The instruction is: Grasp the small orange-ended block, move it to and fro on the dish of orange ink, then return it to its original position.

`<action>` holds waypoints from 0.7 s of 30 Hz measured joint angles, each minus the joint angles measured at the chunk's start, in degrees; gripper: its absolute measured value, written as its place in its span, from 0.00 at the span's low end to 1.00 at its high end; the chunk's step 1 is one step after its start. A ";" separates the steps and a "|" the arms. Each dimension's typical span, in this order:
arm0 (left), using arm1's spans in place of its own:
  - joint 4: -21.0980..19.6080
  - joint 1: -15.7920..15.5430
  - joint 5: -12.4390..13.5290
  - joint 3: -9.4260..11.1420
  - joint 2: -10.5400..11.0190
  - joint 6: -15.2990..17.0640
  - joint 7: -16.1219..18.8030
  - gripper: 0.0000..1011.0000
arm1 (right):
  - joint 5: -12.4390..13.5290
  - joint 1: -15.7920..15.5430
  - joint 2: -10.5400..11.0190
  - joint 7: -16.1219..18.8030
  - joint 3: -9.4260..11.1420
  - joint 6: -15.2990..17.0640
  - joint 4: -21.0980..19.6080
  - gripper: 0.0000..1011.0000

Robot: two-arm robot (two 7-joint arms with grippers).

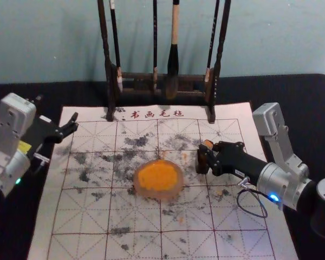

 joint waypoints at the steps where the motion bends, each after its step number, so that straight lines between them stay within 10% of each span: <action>1: 0.00 0.00 0.00 0.00 0.00 0.00 0.00 0.99 | 0.00 -0.09 -0.15 0.24 0.26 0.00 -0.13 0.11; 21: 0.00 0.00 0.00 0.00 0.00 0.00 0.00 0.99 | -0.96 -0.39 2.47 1.41 2.67 3.15 -10.63 0.11</action>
